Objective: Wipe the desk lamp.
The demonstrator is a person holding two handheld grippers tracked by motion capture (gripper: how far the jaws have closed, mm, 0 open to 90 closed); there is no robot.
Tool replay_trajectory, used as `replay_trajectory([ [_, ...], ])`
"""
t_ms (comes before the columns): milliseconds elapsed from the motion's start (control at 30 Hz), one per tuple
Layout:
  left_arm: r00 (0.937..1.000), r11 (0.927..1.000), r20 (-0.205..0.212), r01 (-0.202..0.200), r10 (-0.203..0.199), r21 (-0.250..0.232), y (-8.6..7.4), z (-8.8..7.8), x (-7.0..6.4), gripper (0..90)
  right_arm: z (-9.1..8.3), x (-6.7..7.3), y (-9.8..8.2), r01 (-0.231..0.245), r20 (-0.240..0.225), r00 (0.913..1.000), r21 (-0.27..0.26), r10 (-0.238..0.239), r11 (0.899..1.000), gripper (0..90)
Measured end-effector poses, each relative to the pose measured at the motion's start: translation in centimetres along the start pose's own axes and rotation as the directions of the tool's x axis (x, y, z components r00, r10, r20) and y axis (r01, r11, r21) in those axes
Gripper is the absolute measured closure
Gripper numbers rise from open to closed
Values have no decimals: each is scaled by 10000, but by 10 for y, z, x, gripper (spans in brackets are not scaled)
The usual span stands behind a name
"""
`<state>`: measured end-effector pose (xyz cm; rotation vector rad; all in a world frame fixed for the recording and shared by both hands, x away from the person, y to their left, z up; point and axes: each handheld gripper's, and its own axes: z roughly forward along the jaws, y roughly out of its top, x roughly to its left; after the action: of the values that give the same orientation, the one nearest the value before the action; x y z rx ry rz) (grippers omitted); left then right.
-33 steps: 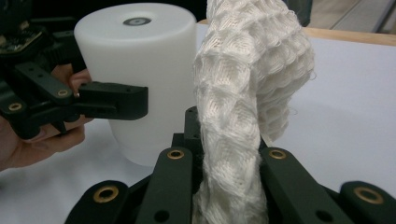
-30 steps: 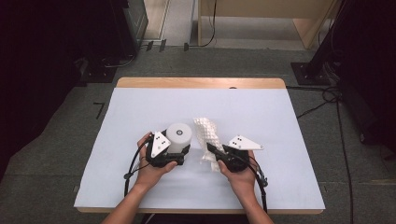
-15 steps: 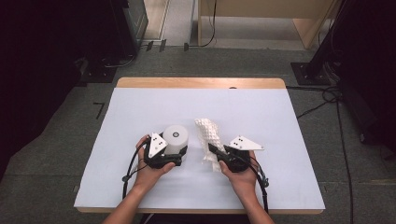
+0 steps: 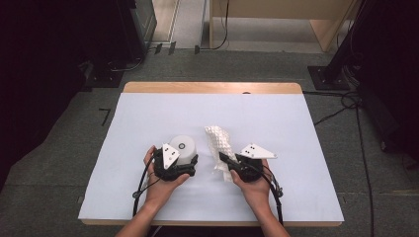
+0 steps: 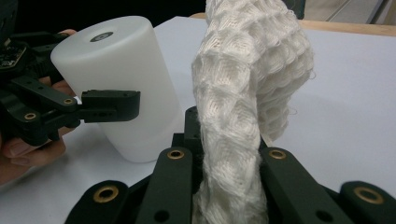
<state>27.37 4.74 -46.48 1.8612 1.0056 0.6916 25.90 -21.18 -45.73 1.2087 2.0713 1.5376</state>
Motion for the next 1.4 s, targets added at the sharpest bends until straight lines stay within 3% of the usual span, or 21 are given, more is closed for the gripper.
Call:
replay_trajectory([
  [200,9992,9999,386,111,-111,19,1,-1,5,86,2,1,-2,78,-46,10000,63,-78,10000,800],
  [367,9918,9983,1207,472,-428,-340,4,-6,17,88,5,5,-3,145,-144,9998,123,-144,9998,800],
  [467,9746,9940,2168,745,-556,-797,10,-13,24,89,6,8,-3,148,-215,9997,155,-145,9998,800],
  [500,9659,9918,2509,887,-632,-917,12,-15,25,88,9,11,-4,204,-344,9992,261,-195,9995,801],
  [533,9483,9873,3062,1202,-832,-1038,16,-18,28,89,11,13,-5,284,-379,9989,269,-274,9992,800],
  [567,9483,9873,3062,1202,-832,-1038,16,-18,28,88,13,16,-6,286,-470,9985,326,-270,9991,800],
  [600,9318,9842,3520,1363,-885,-1131,18,-21,28,89,14,19,-6,339,-581,9978,374,-317,9987,801],
  [633,9270,9843,3651,1357,-858,-1133,18,-21,28,89,16,21,-6,374,-675,9971,385,-348,9986,801],
  [667,9270,9843,3651,1357,-858,-1133,18,-21,28,89,16,21,-6,374,-675,9971,385,-348,9986,801],
  [700,9241,9866,3747,1231,-746,-1072,18,-21,27,89,18,25,-7,299,-970,9950,402,-259,9987,802],
  [800,9224,9899,3817,1037,-592,-971,18,-19,23,89,18,27,-6,311,-1030,9943,425,-266,9986,802],
  [833,9168,9914,3950,993,-581,-847,17,-17,22,89,17,27,-5,269,-1078,9939,354,-229,9990,803],
  [867,9168,9914,3950,993,-581,-847,17,-17,22,89,17,27,-5,269,-1078,9939,354,-229,9990,803],
  [1100,9092,9965,4148,634,-349,-552,14,-11,14,90,4,30,11,362,-1121,9929,-282,-391,9989,803],
  [1167,9041,9960,4260,662,-343,-603,15,-12,14,90,-1,32,16,410,-1183,9919,-511,-469,9978,803],
  [1267,9040,9953,4255,743,-411,-618,16,-13,17,89,0,32,15,400,-1216,9915,-490,-457,9980,803],
  [1400,9059,9926,4190,991,-608,-703,18,-14,25,90,8,33,6,445,-1203,9917,-42,-447,9990,803],
])
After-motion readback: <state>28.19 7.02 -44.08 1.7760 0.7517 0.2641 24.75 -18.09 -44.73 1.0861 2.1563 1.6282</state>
